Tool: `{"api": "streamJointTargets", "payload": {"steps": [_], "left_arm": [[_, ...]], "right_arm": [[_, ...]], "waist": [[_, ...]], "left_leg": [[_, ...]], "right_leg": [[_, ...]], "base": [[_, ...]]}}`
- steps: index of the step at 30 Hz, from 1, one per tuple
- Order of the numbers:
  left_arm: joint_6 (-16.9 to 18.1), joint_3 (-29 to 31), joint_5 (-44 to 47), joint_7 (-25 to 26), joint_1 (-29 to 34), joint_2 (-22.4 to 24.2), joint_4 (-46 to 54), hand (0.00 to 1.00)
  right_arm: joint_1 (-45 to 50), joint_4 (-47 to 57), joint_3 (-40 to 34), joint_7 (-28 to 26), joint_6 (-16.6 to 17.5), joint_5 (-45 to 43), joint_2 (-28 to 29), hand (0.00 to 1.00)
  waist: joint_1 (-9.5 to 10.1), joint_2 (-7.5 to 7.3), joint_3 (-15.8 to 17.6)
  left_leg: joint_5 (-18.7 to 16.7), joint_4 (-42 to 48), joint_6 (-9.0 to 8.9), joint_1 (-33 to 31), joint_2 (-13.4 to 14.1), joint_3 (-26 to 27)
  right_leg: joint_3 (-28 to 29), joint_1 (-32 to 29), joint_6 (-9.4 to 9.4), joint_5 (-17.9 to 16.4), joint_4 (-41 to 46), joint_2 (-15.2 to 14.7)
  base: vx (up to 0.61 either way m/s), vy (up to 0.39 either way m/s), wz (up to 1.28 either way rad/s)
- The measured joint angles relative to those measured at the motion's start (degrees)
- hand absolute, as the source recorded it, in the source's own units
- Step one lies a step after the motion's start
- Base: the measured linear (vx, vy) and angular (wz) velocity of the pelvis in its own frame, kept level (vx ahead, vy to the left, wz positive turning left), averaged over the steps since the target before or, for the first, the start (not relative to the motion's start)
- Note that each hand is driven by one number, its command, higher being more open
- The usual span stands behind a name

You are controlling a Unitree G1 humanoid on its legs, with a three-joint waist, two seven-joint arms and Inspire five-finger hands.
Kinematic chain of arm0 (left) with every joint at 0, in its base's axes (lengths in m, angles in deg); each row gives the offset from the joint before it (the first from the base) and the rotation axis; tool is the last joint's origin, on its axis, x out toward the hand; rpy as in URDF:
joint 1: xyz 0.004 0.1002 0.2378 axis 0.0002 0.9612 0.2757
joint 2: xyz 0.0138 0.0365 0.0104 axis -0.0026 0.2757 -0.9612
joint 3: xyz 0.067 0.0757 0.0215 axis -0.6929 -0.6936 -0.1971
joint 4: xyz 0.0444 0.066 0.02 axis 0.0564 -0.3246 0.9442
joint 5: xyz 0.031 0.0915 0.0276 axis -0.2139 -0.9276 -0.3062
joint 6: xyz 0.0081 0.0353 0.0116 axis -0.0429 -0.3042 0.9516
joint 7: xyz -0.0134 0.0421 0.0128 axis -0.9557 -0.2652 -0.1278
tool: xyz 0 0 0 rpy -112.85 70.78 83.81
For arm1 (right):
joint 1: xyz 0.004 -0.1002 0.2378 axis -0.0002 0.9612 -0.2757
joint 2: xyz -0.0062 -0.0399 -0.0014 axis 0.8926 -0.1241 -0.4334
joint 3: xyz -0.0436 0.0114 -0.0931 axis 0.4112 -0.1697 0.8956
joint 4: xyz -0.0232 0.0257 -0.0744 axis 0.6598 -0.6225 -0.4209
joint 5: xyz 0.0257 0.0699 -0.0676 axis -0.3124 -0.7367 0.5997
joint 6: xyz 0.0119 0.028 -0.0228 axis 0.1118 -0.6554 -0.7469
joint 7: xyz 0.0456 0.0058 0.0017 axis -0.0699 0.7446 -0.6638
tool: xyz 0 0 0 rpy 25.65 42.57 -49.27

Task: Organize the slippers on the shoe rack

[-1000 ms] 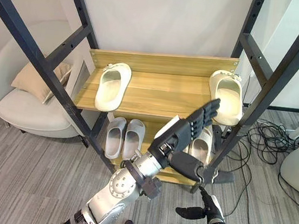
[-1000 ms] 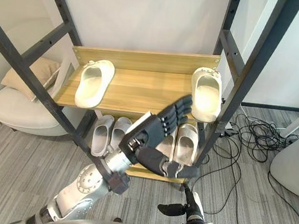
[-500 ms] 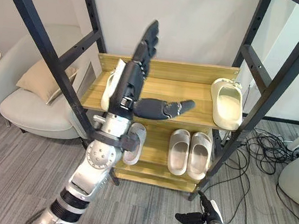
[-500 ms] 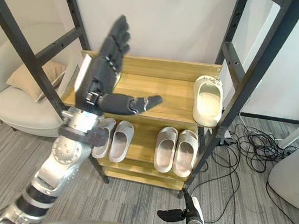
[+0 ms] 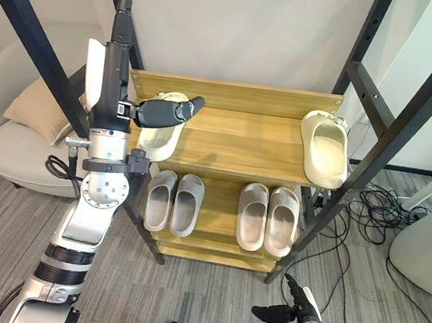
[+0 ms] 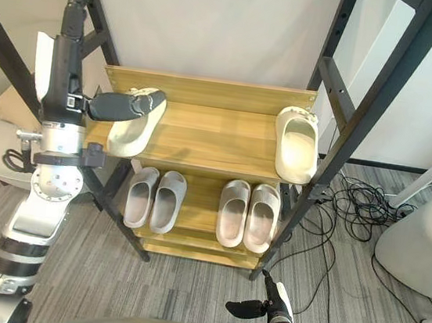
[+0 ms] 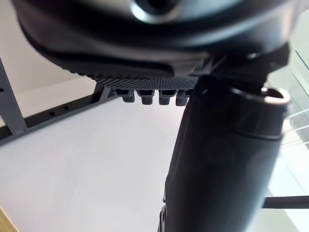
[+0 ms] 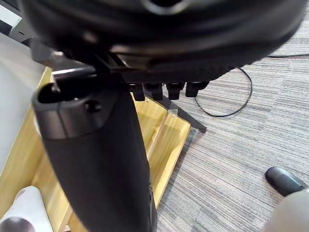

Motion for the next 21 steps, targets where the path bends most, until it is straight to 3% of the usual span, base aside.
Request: {"api": "streamJointTargets", "payload": {"steps": [9, 16, 21], "left_arm": [[-6.55, 3.67, -12.31, 2.66, -1.55, -0.07, -7.2, 1.0], [-9.84, 3.66, -18.51, 2.8, -3.83, -1.07, -15.05, 1.0], [-9.99, 3.54, -21.91, 2.67, -4.06, -3.04, -16.74, 1.0]], "right_arm": [[0.16, 1.62, -0.34, 0.22, 0.39, -0.24, 1.15, 1.0], [0.42, 2.16, -1.39, 0.25, 0.58, -0.95, 2.06, 1.0], [1.26, 2.19, -1.4, 0.26, 0.59, -1.12, 2.17, 1.0]], "waist": [[-0.3, -0.33, -0.02], [-0.54, -0.36, 0.02], [-0.57, -0.29, 0.07]], "left_leg": [[-0.67, 0.08, -0.01, -0.02, 0.21, 1.32], [-0.74, 0.19, -0.03, -0.76, 0.18, 1.33], [-0.74, 0.42, -0.03, -1.82, 0.15, 1.34]], "right_leg": [[1.49, -0.78, -0.03, -0.02, 0.01, 0.14], [1.5, -1.48, -0.09, -0.02, 0.01, 0.16], [1.64, -2.54, -0.1, 0.12, 0.02, 0.15]], "base": [[0.01, 0.025, -0.08], [0.0, 0.003, -0.01], [0.0, 0.0, 0.0]]}}
